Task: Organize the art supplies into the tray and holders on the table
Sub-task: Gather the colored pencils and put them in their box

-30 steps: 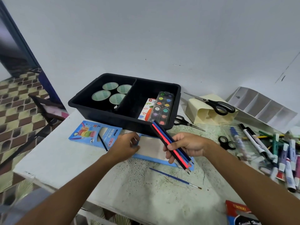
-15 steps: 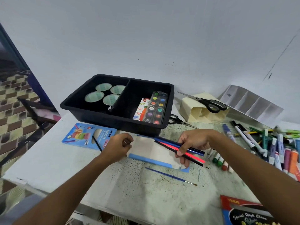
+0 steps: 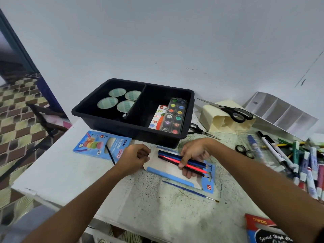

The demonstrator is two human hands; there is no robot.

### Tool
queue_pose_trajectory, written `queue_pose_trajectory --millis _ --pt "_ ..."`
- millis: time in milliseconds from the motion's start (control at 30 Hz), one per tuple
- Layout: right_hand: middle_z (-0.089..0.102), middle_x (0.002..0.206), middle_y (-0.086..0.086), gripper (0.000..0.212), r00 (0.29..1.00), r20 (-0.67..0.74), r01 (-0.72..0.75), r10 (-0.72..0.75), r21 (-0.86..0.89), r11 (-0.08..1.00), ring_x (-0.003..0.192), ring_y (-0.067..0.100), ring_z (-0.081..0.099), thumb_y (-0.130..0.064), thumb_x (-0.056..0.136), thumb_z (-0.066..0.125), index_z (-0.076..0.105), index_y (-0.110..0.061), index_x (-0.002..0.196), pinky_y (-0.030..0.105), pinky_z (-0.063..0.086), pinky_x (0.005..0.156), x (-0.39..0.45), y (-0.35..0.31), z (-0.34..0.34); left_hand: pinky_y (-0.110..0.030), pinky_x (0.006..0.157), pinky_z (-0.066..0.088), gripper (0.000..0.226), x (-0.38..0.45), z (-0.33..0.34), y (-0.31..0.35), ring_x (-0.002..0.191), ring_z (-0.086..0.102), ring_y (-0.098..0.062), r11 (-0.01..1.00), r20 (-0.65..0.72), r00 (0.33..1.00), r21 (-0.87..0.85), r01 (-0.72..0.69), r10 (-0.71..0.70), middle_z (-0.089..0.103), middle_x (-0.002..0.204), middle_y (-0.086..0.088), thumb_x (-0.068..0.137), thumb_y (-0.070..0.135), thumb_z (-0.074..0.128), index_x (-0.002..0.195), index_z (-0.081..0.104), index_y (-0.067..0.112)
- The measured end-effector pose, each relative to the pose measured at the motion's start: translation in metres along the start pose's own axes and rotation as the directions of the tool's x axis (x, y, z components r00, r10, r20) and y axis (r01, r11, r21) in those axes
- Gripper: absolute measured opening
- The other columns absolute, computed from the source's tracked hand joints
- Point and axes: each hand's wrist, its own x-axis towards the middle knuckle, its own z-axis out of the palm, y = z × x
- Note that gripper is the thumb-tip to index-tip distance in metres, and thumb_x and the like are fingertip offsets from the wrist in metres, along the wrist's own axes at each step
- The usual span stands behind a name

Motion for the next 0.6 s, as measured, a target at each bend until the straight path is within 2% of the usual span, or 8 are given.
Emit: queue_pose_trajectory --millis 67,167,200,267,333,433,500,600 --pt "0.071 0.090 0.019 0.022 1.000 -0.021 0.012 -0.012 0.024 1.000 0.083 0.029 0.070 -0.012 0.097 0.055 0.059 0.007 0.107 0.044 0.059 0.078 0.000 -0.003 -0.001 -0.001 0.061 0.045 0.020 0.000 0.001 0.000 0.078 0.061 0.002 1.000 0.004 1.000 0.003 -0.001 0.001 0.068 0.091 0.005 0.085 0.007 0.071 0.104 0.069 0.012" --pt "0.070 0.087 0.019 0.020 0.996 -0.072 0.070 -0.062 0.118 0.991 0.078 0.029 0.070 -0.014 0.098 0.055 0.059 0.004 0.106 0.038 0.060 0.065 -0.002 -0.005 -0.001 -0.010 0.069 0.051 0.019 -0.005 0.000 0.007 0.082 0.060 -0.002 0.993 -0.015 0.998 0.098 -0.062 0.063 0.068 0.098 0.002 0.087 0.012 0.071 0.105 0.068 0.014" --pt "0.068 0.084 0.016 0.017 0.989 -0.127 0.099 -0.082 0.133 0.986 0.073 0.026 0.068 -0.014 0.097 0.056 0.060 0.001 0.105 0.036 0.060 0.063 -0.001 -0.006 0.000 -0.017 0.076 0.053 0.020 -0.008 0.001 0.011 0.086 0.059 -0.005 0.973 -0.050 0.986 0.177 -0.148 0.159 0.067 0.101 0.001 0.086 0.013 0.072 0.105 0.068 0.013" --pt "0.064 0.079 0.010 0.012 0.956 -0.267 0.160 -0.124 0.114 0.981 0.063 0.020 0.063 -0.012 0.095 0.059 0.062 -0.004 0.103 0.032 0.058 0.059 0.004 -0.006 0.002 -0.029 0.084 0.053 0.027 -0.017 0.005 0.021 0.096 0.059 -0.014 0.861 -0.072 0.899 0.329 -0.388 0.432 0.065 0.105 -0.002 0.082 0.015 0.074 0.107 0.068 0.012" --pt "0.064 0.080 0.008 0.008 0.909 -0.385 0.194 -0.156 0.060 0.979 0.061 0.017 0.063 -0.008 0.093 0.059 0.064 -0.008 0.098 0.030 0.057 0.058 0.008 -0.005 0.005 -0.032 0.099 0.046 0.042 -0.024 0.015 0.033 0.114 0.058 -0.021 0.729 0.041 0.810 0.409 -0.548 0.585 0.064 0.121 -0.006 0.083 0.024 0.072 0.121 0.064 0.010" --pt "0.067 0.083 0.010 0.016 0.862 -0.468 0.205 -0.196 -0.032 0.978 0.065 0.019 0.063 0.000 0.091 0.051 0.065 -0.009 0.095 0.029 0.055 0.061 0.007 0.000 0.009 -0.032 0.119 0.007 0.068 -0.029 0.037 0.037 0.148 0.018 -0.022 0.681 0.294 0.833 0.479 -0.553 0.469 0.025 0.159 -0.007 0.098 0.050 0.043 0.152 0.027 0.012" --pt "0.069 0.085 0.011 0.027 0.834 -0.492 0.223 -0.248 -0.111 0.968 0.065 0.018 0.064 0.006 0.091 0.041 0.064 -0.008 0.094 0.028 0.053 0.061 0.002 0.006 0.010 -0.033 0.119 -0.010 0.072 -0.029 0.046 0.029 0.150 -0.007 -0.019 0.657 0.377 0.855 0.550 -0.515 0.356 -0.003 0.162 -0.004 0.100 0.059 0.021 0.155 0.001 0.016" --pt "0.071 0.085 0.009 0.034 0.748 -0.547 0.239 -0.376 -0.307 0.921 0.070 0.017 0.067 0.009 0.087 0.040 0.066 -0.012 0.087 0.026 0.054 0.067 -0.009 0.021 0.010 -0.035 0.114 -0.022 0.070 -0.027 0.051 0.022 0.147 -0.020 -0.019 0.625 0.403 0.855 0.587 -0.514 0.325 -0.020 0.157 0.000 0.096 0.064 0.005 0.147 -0.018 0.023"
